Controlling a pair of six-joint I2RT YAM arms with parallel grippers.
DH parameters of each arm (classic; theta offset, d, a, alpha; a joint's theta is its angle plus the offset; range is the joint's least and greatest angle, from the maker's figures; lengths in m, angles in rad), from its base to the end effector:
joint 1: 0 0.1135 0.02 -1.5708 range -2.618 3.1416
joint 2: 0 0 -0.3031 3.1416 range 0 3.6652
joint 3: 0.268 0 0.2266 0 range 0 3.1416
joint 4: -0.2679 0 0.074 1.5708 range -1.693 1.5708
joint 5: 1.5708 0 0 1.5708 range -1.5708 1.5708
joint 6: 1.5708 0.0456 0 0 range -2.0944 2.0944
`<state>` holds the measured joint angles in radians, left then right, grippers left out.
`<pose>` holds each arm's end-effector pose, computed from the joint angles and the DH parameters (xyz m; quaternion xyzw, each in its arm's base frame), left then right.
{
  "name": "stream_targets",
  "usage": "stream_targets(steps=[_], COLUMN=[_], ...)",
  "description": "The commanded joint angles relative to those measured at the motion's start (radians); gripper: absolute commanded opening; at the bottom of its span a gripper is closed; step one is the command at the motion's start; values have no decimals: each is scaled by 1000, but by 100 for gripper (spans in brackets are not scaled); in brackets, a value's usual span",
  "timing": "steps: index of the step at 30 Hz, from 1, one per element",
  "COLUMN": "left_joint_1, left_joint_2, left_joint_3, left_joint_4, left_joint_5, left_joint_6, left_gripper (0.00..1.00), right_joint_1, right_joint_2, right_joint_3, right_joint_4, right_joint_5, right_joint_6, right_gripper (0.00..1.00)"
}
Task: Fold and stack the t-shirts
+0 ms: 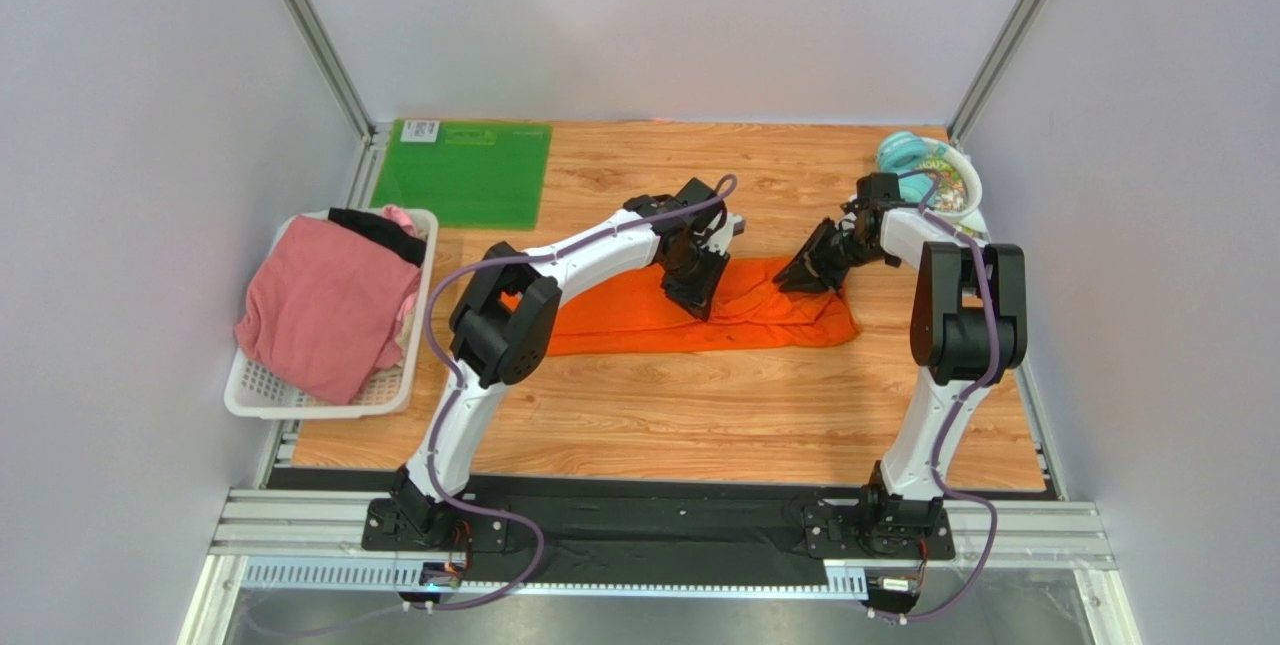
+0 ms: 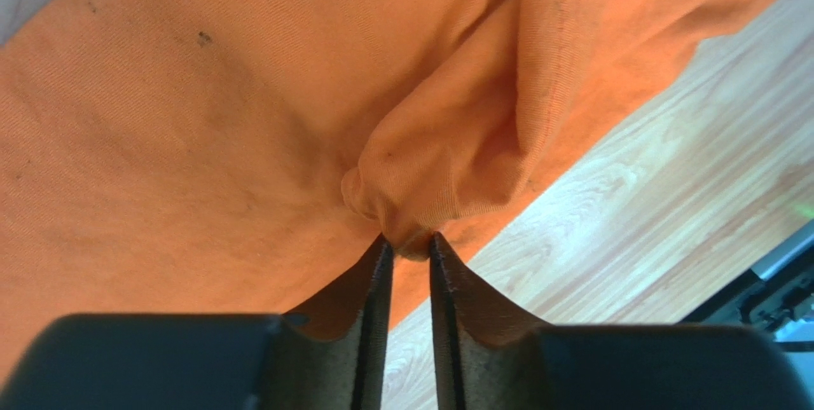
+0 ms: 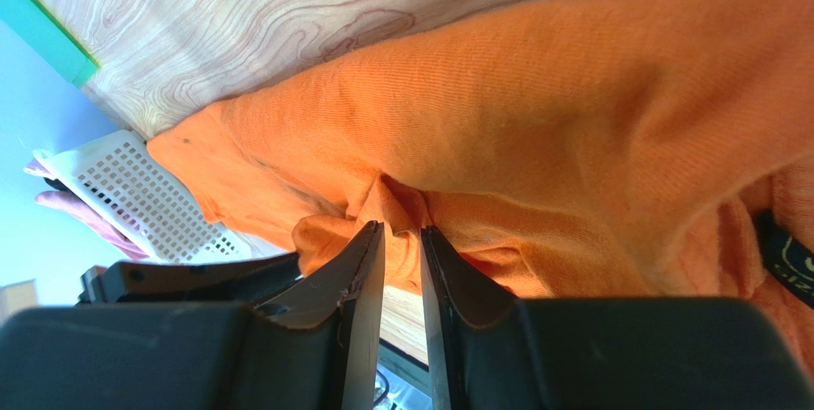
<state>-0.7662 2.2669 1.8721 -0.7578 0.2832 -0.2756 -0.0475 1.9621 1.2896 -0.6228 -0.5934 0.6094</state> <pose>0.3421 -0.3469 0.2098 0.2636 0.9323 -0.2220 0.1096 0.3751 0.0077 0.1969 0.2676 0.9096 0.3147 0.0459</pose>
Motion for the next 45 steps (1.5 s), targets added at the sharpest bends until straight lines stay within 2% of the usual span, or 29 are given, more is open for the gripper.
stream_targets(steps=[1, 5, 12, 16, 33, 38, 43, 45], left_joint_1=[-5, -5, -5, -7, -19, -19, -19, -19], left_joint_2=[-81, -79, -70, -69, -44, -38, -33, -35], left_joint_3=[5, 19, 21, 24, 38, 42, 44, 48], left_joint_4=[20, 22, 6, 6, 12, 14, 15, 15], left_joint_5=[27, 20, 7, 4, 8, 10, 5, 1], left_joint_6=[-27, -28, -22, -22, -30, -28, -27, -28], left_gripper=[25, 25, 45, 47, 34, 26, 18, 16], right_joint_1=[-2, -2, -3, -3, -2, -2, -2, -2], right_joint_2=[1, 4, 4, 7, 6, 4, 3, 0], right_joint_3=[5, 7, 7, 7, 1, -4, -4, -6], right_joint_4=[28, 26, 24, 26, 32, 35, 38, 40], right_joint_5=[-13, -11, -11, -14, -14, -17, -17, -20], right_joint_6=[7, 4, 4, 6, 10, 10, 10, 12], right_gripper=[26, 25, 25, 25, 24, 23, 19, 15])
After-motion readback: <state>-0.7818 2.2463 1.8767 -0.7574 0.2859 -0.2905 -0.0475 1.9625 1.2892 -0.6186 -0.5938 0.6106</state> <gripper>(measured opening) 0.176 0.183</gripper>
